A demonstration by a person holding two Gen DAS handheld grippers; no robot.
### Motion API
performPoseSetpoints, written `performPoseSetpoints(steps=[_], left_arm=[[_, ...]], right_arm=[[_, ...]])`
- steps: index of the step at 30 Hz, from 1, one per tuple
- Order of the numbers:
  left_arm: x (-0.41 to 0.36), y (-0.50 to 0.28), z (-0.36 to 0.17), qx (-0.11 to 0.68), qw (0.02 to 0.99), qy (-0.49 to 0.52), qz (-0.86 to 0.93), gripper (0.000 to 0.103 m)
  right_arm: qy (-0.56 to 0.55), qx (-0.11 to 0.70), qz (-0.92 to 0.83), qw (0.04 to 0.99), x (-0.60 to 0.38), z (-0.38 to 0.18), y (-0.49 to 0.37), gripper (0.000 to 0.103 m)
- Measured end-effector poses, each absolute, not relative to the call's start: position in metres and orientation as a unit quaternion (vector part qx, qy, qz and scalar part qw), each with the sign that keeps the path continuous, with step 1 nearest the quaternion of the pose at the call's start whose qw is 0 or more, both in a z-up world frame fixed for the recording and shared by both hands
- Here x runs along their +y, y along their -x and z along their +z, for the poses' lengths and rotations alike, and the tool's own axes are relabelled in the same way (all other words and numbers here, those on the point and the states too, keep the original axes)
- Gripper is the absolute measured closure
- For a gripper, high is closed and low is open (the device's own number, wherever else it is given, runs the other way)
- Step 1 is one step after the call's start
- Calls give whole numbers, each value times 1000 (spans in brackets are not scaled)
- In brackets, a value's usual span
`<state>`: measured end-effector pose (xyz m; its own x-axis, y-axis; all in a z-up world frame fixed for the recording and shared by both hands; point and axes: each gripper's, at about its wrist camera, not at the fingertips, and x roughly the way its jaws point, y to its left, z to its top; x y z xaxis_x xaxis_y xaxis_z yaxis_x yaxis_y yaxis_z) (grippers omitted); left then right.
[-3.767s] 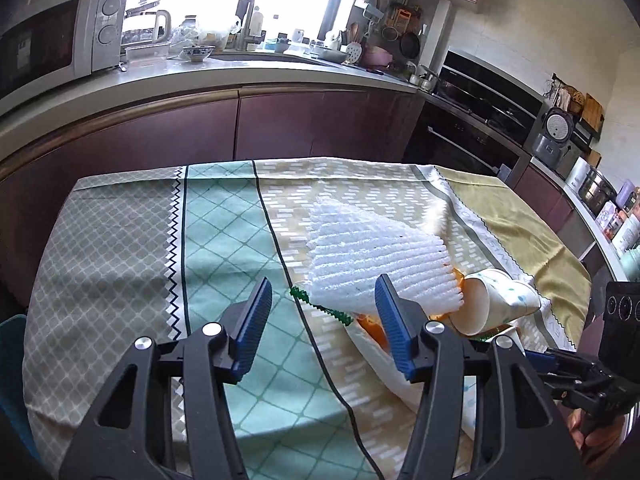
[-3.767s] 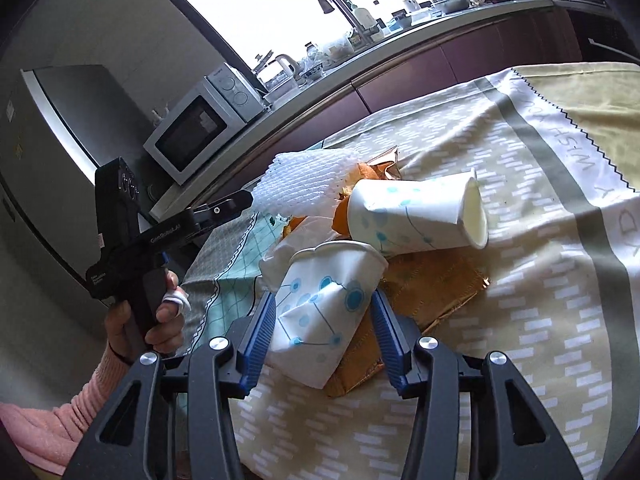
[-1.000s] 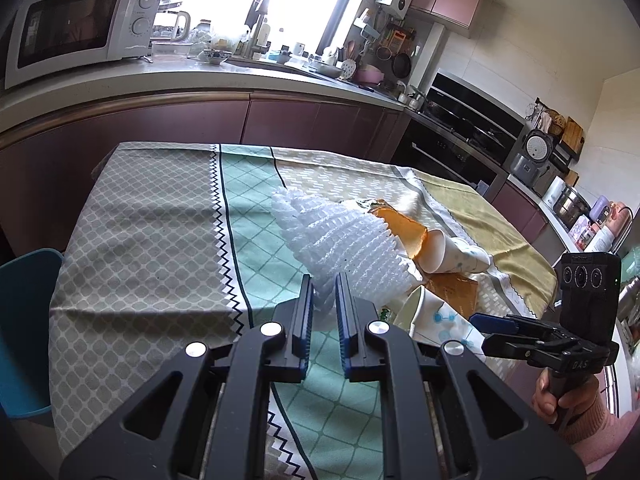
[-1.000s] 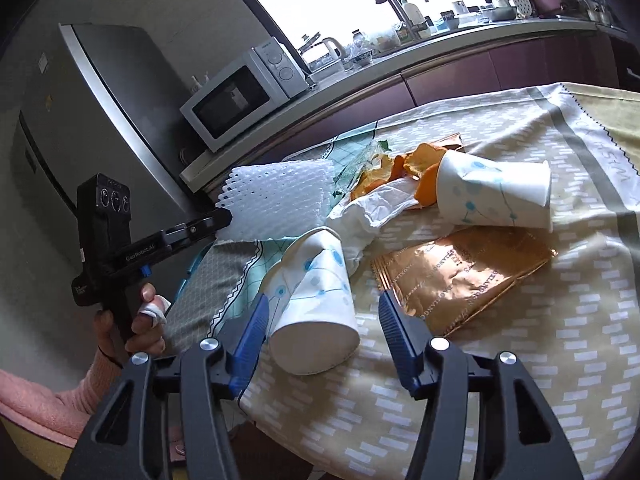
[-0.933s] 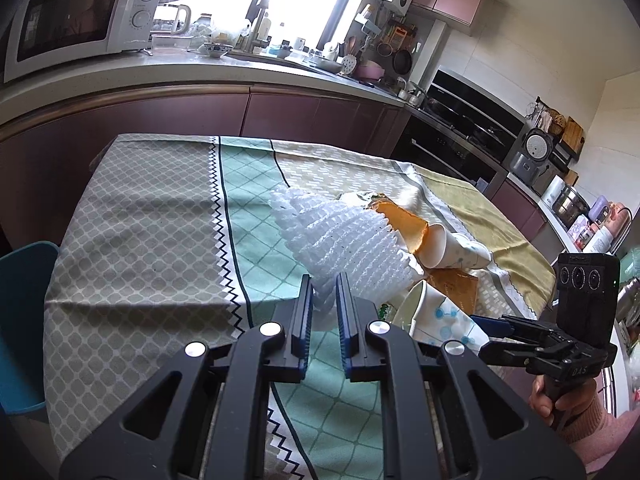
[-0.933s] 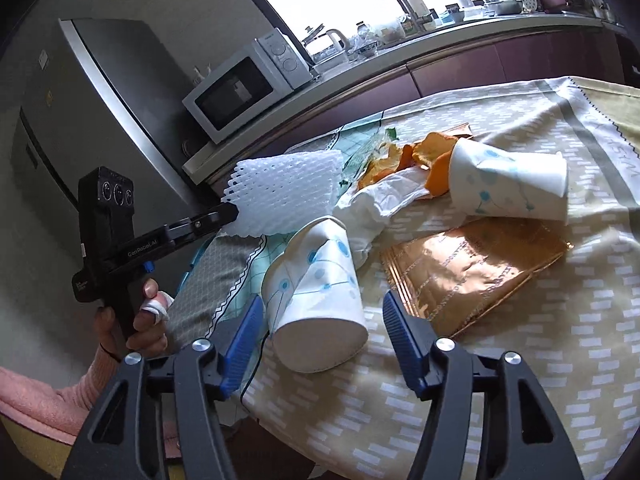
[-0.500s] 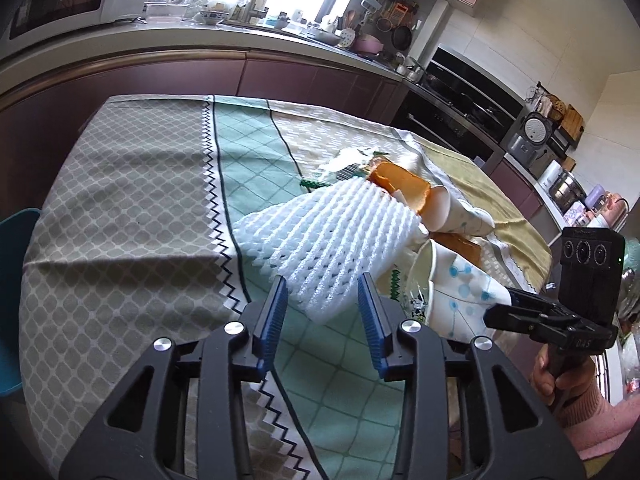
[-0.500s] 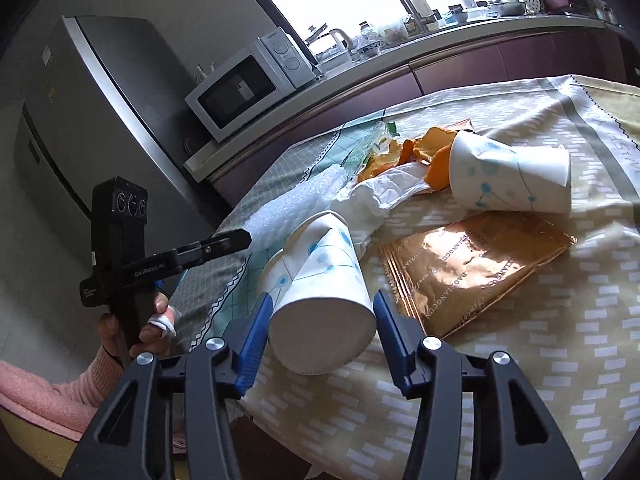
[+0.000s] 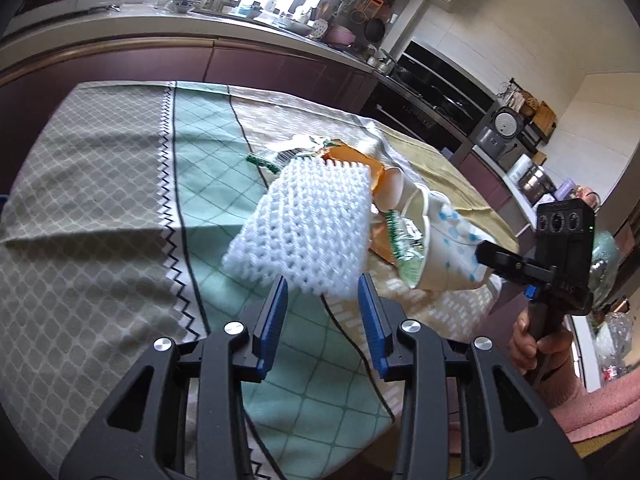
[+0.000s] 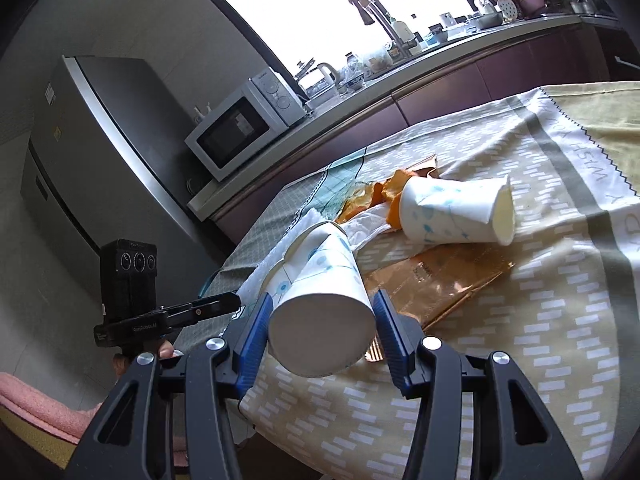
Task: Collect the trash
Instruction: 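Grasp the green-edged plastic wrapper with the left gripper while the right holds the cup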
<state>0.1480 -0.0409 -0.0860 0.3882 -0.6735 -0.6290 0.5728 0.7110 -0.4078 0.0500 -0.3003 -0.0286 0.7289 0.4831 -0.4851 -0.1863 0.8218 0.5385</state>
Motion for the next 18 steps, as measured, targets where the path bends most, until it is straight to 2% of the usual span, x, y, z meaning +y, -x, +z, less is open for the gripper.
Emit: performPoseSetpoints(steps=[5, 8, 18], left_arm=[[-35, -136, -61, 371, 844, 47, -384, 69], [-41, -132, -55, 372, 821, 63, -428, 76], [-58, -157, -79, 424, 740, 150, -500, 73]], right_arm=[[-206, 306, 190, 910, -298, -16, -47, 53], [-218, 300, 210, 905, -296, -15, -48, 53], [-240, 297, 228, 896, -296, -20, -46, 53]])
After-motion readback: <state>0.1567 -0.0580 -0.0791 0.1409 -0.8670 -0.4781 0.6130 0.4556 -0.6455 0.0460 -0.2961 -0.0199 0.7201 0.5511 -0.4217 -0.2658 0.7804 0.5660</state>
